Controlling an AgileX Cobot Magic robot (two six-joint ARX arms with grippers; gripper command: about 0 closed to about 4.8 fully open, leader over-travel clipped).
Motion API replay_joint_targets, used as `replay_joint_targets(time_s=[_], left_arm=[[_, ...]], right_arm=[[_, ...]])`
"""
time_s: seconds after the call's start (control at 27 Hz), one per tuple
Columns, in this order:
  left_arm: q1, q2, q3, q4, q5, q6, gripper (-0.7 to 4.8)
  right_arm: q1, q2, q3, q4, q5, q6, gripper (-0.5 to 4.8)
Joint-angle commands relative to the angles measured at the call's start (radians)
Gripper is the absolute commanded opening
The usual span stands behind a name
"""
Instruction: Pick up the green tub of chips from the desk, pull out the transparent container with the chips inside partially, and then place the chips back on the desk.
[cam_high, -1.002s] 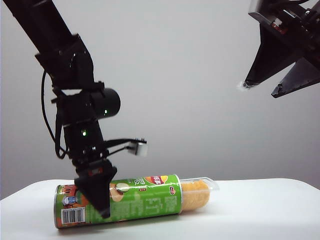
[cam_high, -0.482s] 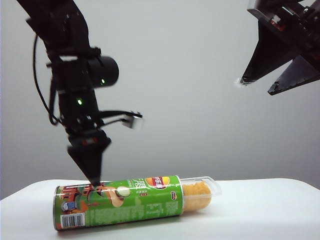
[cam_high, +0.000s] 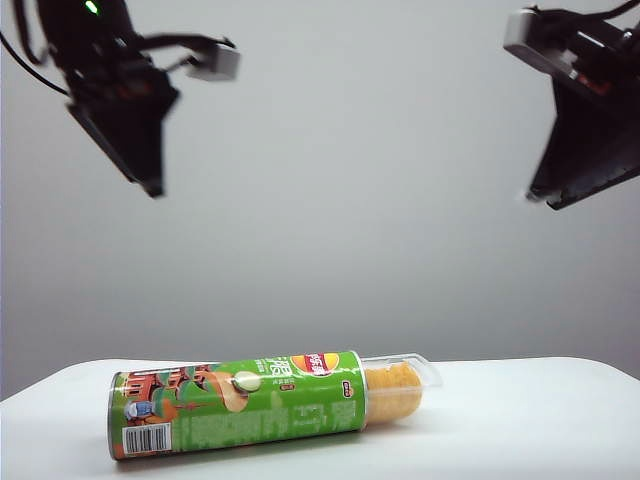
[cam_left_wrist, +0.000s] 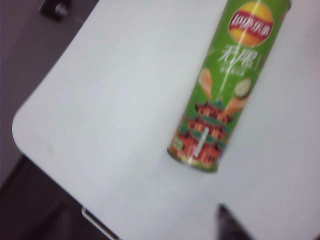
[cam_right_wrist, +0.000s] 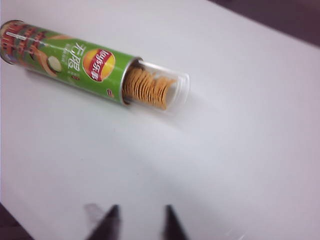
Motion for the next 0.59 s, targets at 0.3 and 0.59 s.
replay_joint_targets(time_s=[0.3,0.59], left_arm=[[0.214,-0.371,-0.373,0.179,0.028,-0.129,2.43],[0.244,-0.668,-0.606,0.429,0.081,-0.16,2.09]], right_arm=[[-0.002,-0.076,0.005,0.001,-0.017,0.186,0.11],[-0.002,-0.248,0.004,0.157,0.06,0.224,-0.01]])
